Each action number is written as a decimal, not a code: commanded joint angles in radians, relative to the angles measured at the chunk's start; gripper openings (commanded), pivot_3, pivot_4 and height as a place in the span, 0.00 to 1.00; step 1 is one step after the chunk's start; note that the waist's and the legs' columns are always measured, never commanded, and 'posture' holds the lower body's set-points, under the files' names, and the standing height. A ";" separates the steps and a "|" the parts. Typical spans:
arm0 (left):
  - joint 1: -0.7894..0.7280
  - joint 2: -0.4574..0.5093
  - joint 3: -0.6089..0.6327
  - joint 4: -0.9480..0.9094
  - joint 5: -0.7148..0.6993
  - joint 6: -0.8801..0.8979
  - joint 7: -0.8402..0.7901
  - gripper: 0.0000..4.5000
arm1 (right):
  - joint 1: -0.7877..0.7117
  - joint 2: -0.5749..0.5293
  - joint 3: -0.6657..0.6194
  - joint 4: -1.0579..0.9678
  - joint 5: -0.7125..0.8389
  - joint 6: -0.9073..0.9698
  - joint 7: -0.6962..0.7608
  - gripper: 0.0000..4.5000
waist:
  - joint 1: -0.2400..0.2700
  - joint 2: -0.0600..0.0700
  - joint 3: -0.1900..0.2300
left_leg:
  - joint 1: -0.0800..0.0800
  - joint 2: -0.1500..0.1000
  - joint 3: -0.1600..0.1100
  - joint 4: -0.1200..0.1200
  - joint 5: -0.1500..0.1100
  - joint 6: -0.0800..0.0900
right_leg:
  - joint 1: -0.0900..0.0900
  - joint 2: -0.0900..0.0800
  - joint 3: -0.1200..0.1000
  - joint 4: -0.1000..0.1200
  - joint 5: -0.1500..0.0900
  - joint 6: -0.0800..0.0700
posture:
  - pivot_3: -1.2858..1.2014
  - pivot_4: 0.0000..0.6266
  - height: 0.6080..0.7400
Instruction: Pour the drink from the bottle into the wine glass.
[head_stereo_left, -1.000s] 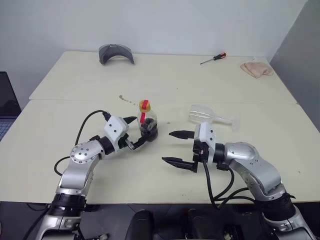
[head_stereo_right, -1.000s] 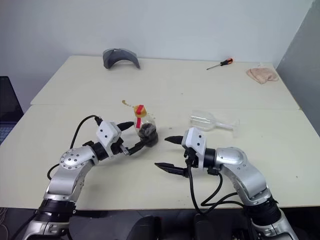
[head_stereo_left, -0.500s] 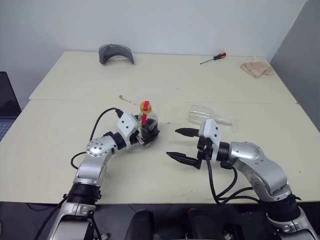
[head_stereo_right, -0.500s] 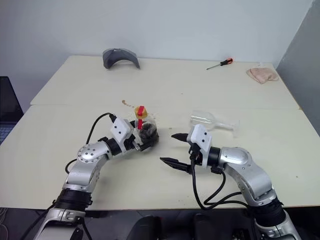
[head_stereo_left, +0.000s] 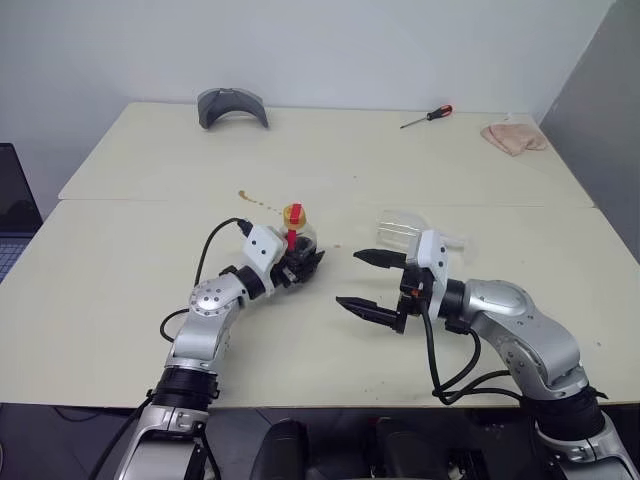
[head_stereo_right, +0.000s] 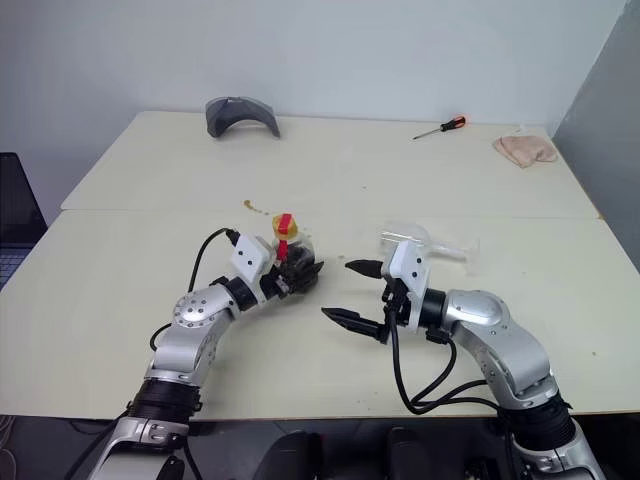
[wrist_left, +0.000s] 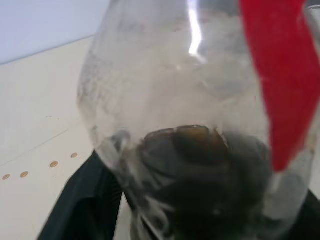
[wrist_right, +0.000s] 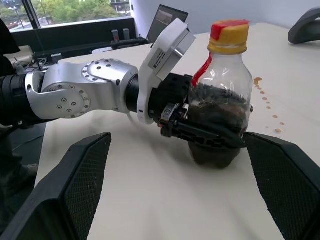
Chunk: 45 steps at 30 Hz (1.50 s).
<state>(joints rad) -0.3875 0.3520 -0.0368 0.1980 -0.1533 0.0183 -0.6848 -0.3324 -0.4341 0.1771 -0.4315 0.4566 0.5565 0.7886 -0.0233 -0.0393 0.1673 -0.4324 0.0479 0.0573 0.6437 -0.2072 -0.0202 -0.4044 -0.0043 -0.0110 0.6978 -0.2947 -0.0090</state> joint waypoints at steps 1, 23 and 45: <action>-0.009 0.003 -0.006 -0.052 -0.012 0.006 -0.013 0.50 | -0.014 0.004 -0.047 -0.059 0.037 -0.005 -0.021 1.00 | 0.000 0.000 0.000 | 0.000 0.000 0.000 0.000 0.000 0.000 | 0.000 0.000 0.000 0.000 0.000 0.000 | 0.52 0.24 1.00; -0.010 0.015 -0.235 -0.281 -0.028 0.070 -0.232 0.20 | -0.077 -0.050 -0.180 -0.286 0.279 0.322 -0.313 1.00 | -0.001 0.001 0.000 | 0.000 0.000 0.000 0.000 0.000 0.000 | 0.000 0.001 0.001 0.000 0.000 0.000 | 0.52 0.24 1.00; 0.028 0.006 -0.254 -0.332 -0.037 0.059 -0.245 0.18 | -0.275 -0.275 0.005 0.237 0.033 -0.146 0.306 0.27 | -0.005 0.001 0.001 | 0.000 0.000 0.000 0.000 0.000 0.001 | 0.000 0.003 0.001 0.000 -0.003 0.004 | 0.52 0.24 1.00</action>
<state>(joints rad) -0.3598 0.3616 -0.2921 -0.0434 -0.1552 0.1033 -0.9078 -0.5633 -0.6716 0.1755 -0.3191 0.5881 0.5022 0.9997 -0.0288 -0.0379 0.1680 -0.4321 0.0479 0.0567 0.6441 -0.2074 -0.0195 -0.4043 -0.0011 -0.0100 0.6973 -0.2972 -0.0048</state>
